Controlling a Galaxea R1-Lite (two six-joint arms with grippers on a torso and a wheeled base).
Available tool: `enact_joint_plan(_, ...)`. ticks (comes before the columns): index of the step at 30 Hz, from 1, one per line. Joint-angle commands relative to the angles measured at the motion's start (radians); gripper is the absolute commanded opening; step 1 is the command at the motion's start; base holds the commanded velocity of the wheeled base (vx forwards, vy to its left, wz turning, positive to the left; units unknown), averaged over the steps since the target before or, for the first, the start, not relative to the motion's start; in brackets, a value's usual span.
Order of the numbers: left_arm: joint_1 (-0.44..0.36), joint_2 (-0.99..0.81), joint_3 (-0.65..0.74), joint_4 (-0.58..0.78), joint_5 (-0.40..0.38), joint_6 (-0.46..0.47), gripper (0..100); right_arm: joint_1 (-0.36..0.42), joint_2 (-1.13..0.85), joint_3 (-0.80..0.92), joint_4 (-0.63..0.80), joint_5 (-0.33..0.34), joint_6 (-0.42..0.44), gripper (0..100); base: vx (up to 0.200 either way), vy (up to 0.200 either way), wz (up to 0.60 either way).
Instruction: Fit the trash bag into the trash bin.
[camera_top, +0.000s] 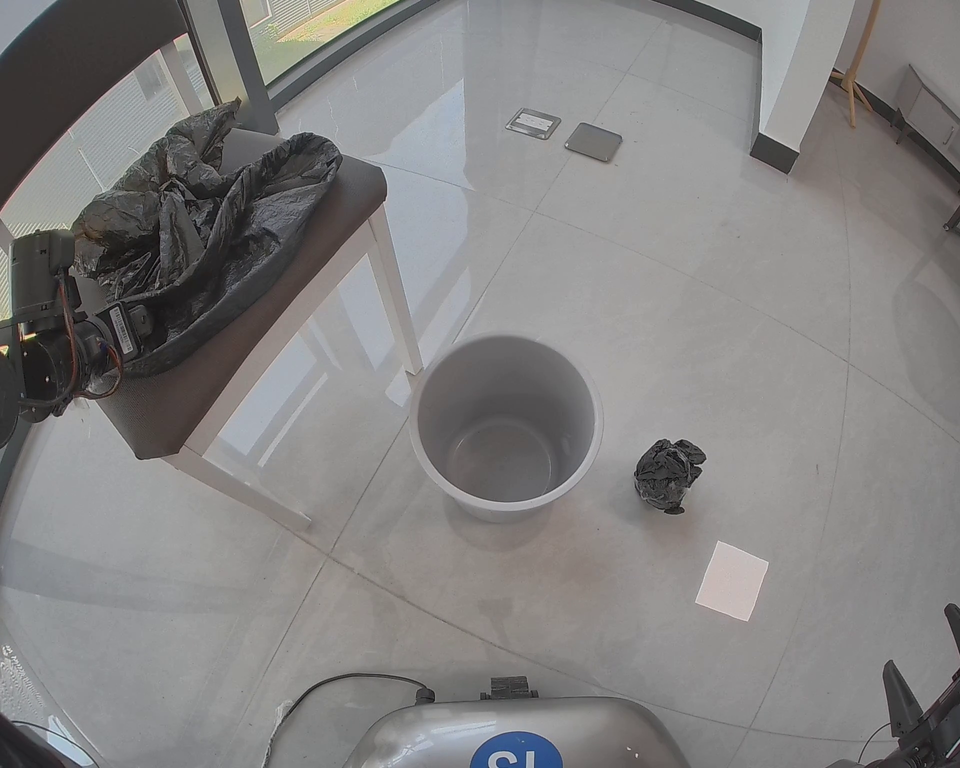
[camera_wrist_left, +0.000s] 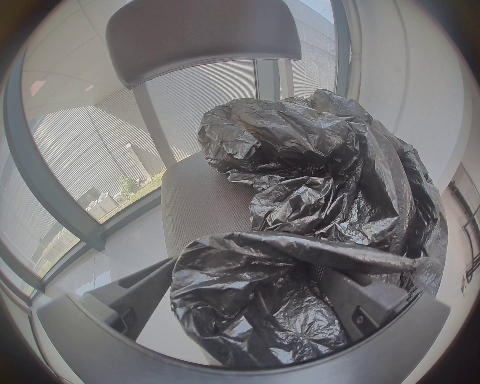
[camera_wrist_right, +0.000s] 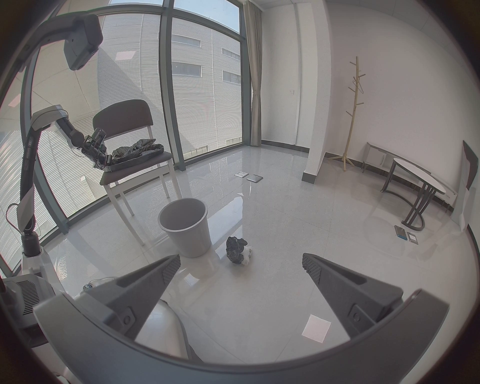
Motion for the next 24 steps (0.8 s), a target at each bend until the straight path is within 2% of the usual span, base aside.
enact_joint_plan(1, 0.003, 0.029, -0.004, -0.017, 0.0, 0.011, 100, 0.0, -0.017, 0.018, -0.001, 0.0, 0.0, 100, 0.0, 0.0, 0.0)
enact_joint_plan(4, 0.009, 0.038, -0.004, -0.029, 0.0, 0.014, 100, 0.0, -0.017, 0.018, -0.001, 0.0, 0.0, 100, 0.0, 0.0, 0.0)
enact_joint_plan(5, 0.01, 0.041, -0.005, -0.03, 0.0, 0.014, 0, 0.0, -0.017, 0.018, -0.001, 0.0, 0.0, 100, 0.0, 0.0, 0.0)
enact_joint_plan(18, 0.014, 0.015, 0.001, -0.021, -0.027, 0.033, 0, 0.0, -0.017, 0.018, -0.001, -0.001, 0.004, 100, 0.0, 0.0, 0.0)
enact_joint_plan(24, -0.045, -0.008, 0.004, 0.003, -0.051, 0.093, 0, 0.0, -0.017, 0.018, -0.001, -0.004, 0.015, 100, 0.0, 0.0, 0.0)
